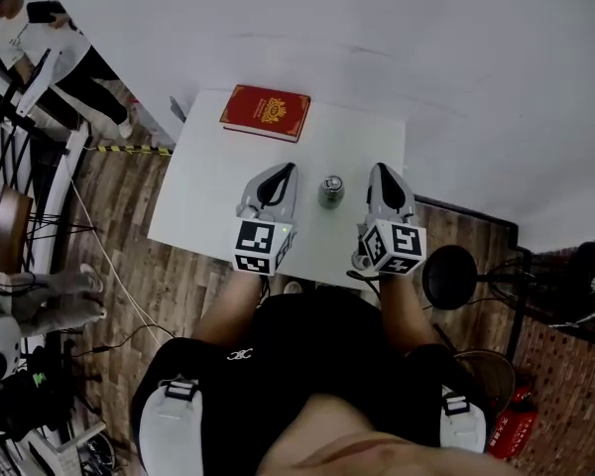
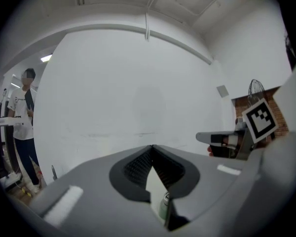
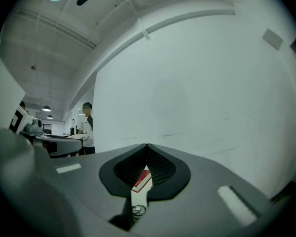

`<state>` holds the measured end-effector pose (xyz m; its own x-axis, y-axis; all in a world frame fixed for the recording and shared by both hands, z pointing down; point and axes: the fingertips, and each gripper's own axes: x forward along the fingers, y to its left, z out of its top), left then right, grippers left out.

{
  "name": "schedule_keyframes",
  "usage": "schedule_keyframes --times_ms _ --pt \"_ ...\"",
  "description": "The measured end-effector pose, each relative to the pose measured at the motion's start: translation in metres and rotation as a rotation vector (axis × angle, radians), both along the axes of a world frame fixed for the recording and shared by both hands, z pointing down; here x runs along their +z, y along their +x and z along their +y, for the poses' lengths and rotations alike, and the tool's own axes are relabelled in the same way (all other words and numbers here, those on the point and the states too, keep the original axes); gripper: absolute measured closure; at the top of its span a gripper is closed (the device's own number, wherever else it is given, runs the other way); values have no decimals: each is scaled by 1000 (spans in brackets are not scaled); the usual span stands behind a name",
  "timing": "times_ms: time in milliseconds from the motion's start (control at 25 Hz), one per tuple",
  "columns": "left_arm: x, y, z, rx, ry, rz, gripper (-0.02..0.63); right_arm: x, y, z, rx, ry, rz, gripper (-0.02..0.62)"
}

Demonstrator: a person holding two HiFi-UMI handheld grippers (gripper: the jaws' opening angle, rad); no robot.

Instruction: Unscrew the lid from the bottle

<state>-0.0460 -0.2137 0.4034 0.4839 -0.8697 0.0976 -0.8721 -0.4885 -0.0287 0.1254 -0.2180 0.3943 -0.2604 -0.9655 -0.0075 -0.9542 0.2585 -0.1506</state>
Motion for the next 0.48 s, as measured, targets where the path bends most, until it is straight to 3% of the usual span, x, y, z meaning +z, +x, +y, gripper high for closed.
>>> schedule_keyframes --times_ms 120,200,280,480 --pt "3 3 -11 8 -4 21 551 2 -3 -10 -49 19 -4 581" --pt "4 10 -16 46 -4 19 397 5 -9 -17 -103 28 5 474" --pt "9 15 -22 71 -8 2 314 9 -13 -24 -133 17 12 452" --pt "44 12 -30 83 -59 -59 296 35 -20 -40 -166 -44 29 442"
